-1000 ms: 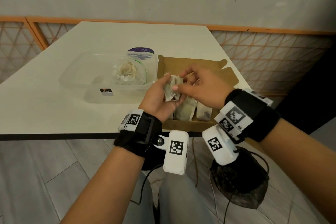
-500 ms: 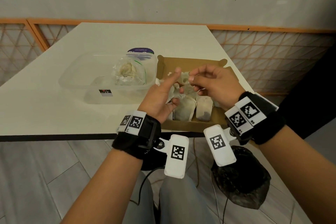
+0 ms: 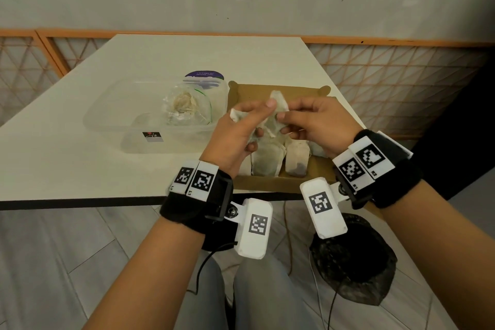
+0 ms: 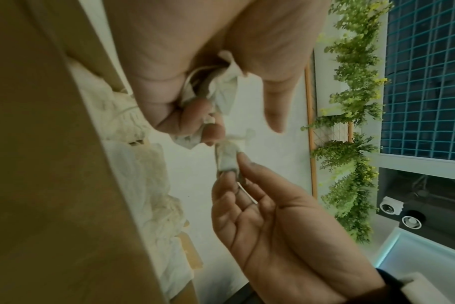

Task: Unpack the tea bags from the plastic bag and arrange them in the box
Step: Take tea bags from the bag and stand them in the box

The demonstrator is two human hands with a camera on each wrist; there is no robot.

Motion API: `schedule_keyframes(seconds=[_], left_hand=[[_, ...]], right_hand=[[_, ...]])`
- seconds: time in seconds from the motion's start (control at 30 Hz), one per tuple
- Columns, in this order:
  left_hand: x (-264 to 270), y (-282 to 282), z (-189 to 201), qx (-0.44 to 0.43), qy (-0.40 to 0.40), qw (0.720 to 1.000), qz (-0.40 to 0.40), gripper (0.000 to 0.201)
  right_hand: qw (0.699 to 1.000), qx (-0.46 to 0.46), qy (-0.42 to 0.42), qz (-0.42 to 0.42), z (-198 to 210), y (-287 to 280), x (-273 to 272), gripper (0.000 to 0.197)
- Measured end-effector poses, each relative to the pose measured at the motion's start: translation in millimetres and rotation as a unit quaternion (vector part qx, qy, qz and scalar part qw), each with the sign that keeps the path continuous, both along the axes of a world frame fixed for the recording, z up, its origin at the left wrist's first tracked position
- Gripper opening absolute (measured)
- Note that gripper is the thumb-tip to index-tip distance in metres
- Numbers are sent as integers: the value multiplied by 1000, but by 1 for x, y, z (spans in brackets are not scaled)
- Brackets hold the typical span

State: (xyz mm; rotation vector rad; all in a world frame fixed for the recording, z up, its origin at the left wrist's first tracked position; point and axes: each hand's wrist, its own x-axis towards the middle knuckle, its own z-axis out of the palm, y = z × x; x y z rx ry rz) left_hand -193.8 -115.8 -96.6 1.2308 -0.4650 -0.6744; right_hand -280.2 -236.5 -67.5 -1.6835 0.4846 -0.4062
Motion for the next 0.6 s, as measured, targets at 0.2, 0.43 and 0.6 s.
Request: schedule_keyframes(seconds=[0.2,0.43,0.6], left_hand=[[0,-3,-5,29,-32,999,17,18],[-4,-5,-5,78,-83,993,-37,13],[-3,-4,-12,80,-64,994,-40,16]], right_hand=[[1000,2,-1,0,2,-1,-8,4],[969,-229,66,63,17,-14,-10,22],[952,-285,111,21,32,-35,-17,20]])
